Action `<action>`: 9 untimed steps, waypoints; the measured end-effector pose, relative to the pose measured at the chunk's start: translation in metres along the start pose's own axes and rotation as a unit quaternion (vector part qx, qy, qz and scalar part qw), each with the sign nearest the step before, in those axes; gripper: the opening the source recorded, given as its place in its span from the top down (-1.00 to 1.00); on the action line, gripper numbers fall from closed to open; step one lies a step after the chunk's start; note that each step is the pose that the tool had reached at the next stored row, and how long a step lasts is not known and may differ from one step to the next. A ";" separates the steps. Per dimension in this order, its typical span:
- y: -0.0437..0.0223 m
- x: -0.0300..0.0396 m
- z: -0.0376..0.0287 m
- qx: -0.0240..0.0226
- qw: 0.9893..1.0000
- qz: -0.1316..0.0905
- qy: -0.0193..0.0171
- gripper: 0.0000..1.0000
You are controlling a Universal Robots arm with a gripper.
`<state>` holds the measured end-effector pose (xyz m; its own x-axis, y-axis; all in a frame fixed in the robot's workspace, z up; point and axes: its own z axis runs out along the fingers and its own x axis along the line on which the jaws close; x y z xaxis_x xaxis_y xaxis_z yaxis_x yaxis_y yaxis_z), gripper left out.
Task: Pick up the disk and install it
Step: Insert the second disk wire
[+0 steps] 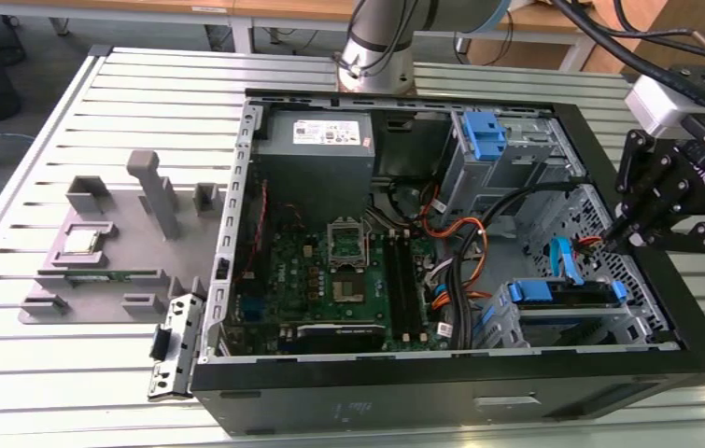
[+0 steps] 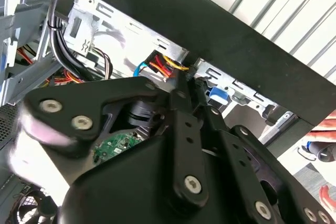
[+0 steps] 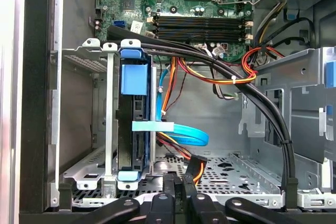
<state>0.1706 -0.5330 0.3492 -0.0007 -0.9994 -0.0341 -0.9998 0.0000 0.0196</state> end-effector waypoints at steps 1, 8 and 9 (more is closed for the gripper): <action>0.0000 0.0000 0.0001 0.000 1.000 0.000 0.000 0.63; 0.0000 0.0004 0.0002 0.000 1.000 0.000 0.000 0.64; 0.0000 0.0004 0.0000 0.000 1.000 0.000 0.000 0.64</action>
<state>0.1706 -0.5333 0.3492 -0.0007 -0.9994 -0.0346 -0.9998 0.0000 0.0196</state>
